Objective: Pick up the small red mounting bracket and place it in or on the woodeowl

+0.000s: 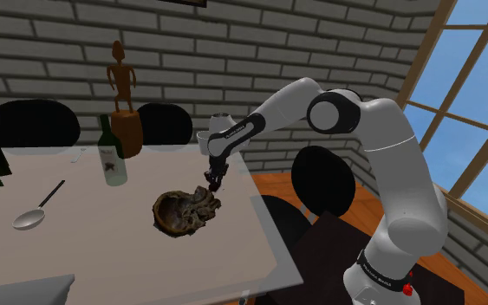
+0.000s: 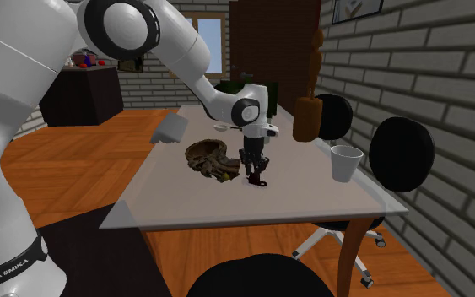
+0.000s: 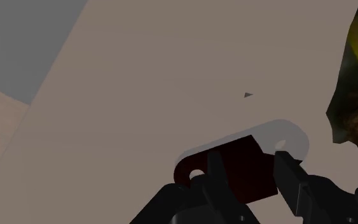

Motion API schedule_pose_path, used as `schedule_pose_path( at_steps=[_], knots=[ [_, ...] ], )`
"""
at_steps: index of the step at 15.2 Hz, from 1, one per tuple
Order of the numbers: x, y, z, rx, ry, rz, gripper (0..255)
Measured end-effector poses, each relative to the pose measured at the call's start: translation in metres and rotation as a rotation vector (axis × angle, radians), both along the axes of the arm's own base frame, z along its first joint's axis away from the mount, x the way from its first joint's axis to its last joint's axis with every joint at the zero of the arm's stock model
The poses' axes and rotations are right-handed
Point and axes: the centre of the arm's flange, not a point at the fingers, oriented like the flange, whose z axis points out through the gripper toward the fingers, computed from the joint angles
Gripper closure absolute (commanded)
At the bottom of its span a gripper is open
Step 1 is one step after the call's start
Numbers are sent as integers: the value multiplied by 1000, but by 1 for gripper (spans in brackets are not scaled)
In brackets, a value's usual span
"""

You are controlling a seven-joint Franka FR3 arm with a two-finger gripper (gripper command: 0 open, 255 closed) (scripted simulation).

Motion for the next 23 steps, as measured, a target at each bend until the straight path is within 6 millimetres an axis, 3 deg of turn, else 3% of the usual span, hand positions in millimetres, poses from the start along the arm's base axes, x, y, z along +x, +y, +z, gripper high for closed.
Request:
schedule_pose_path(
  at_steps=[10, 23],
  knots=[
    [1, 0, 7, 0, -2, 0, 255],
    [-1, 0, 73, 0, 0, 0, 255]
  ],
)
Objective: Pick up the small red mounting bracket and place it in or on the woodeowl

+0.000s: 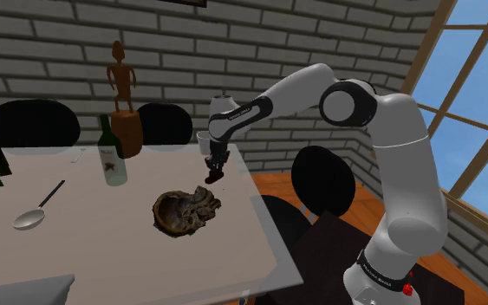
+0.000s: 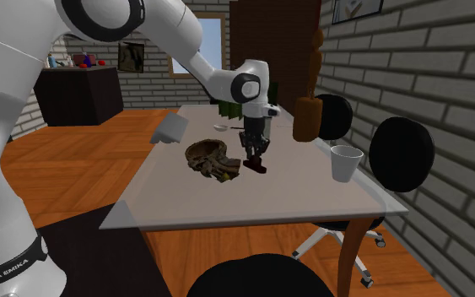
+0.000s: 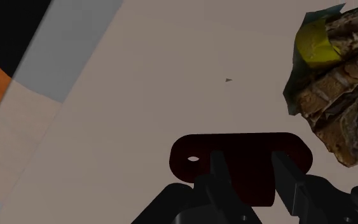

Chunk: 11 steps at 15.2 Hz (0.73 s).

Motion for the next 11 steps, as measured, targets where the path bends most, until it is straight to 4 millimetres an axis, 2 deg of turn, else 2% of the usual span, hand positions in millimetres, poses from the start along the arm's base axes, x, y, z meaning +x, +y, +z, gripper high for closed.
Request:
schedule_pose_path(
  at_steps=[11],
  knots=[
    [0, 1, 58, 0, 0, 0, 255]
  ],
)
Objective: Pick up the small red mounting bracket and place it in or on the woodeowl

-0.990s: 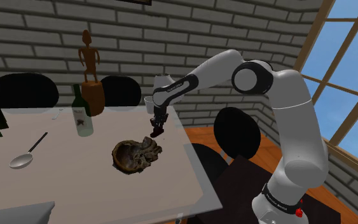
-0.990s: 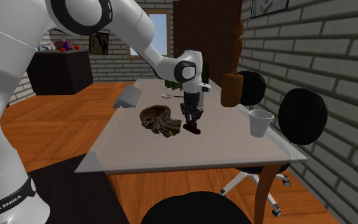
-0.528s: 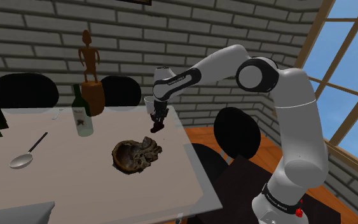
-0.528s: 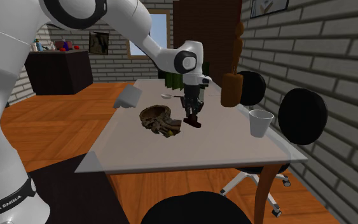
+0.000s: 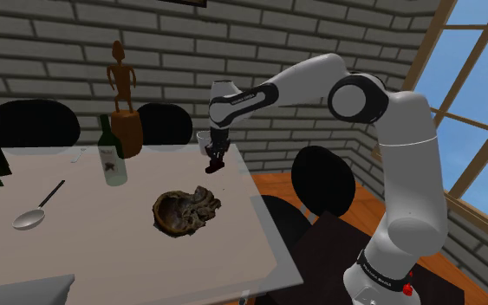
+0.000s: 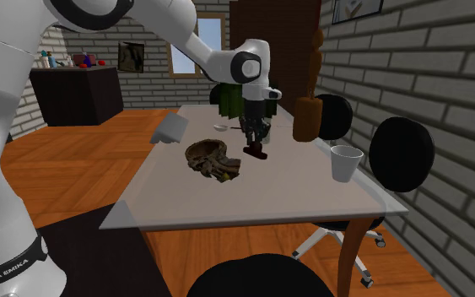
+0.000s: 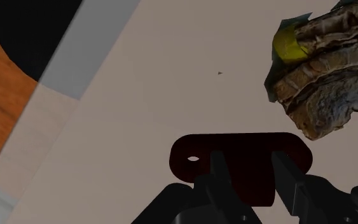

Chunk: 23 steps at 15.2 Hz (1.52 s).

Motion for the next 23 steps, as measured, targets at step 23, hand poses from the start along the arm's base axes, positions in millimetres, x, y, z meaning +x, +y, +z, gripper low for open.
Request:
schedule_pose_path(
  at_steps=[23],
  knots=[
    [-71, 176, 50, 0, 0, 1, 255]
  ],
)
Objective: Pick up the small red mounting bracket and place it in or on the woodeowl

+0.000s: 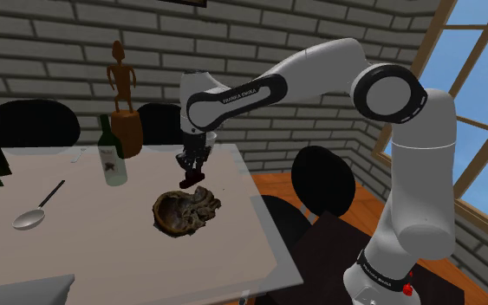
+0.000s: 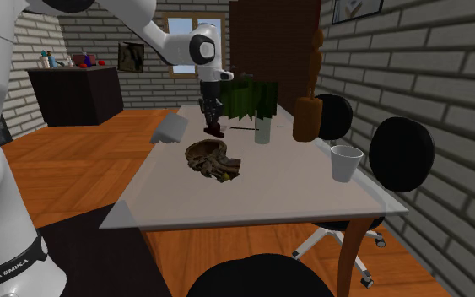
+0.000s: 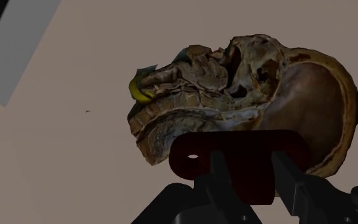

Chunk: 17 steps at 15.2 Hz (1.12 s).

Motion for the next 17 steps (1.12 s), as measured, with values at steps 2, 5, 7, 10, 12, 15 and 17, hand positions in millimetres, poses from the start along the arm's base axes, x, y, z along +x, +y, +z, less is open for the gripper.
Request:
schedule_pose_path(
  at_steps=[2, 5, 7, 10, 12, 15, 17],
  knots=[
    [-1, 1, -9, 0, 0, -1, 255],
    [-1, 3, -25, 0, 0, -1, 255],
    [-1, 3, -36, 0, 0, -1, 255],
    [-2, 3, -51, 0, 1, -1, 255],
    [-1, 3, -62, 0, 0, -1, 255],
    [-1, 3, -77, 0, 0, -1, 255],
    [-1, 2, -81, 0, 0, -1, 255]
  ],
)
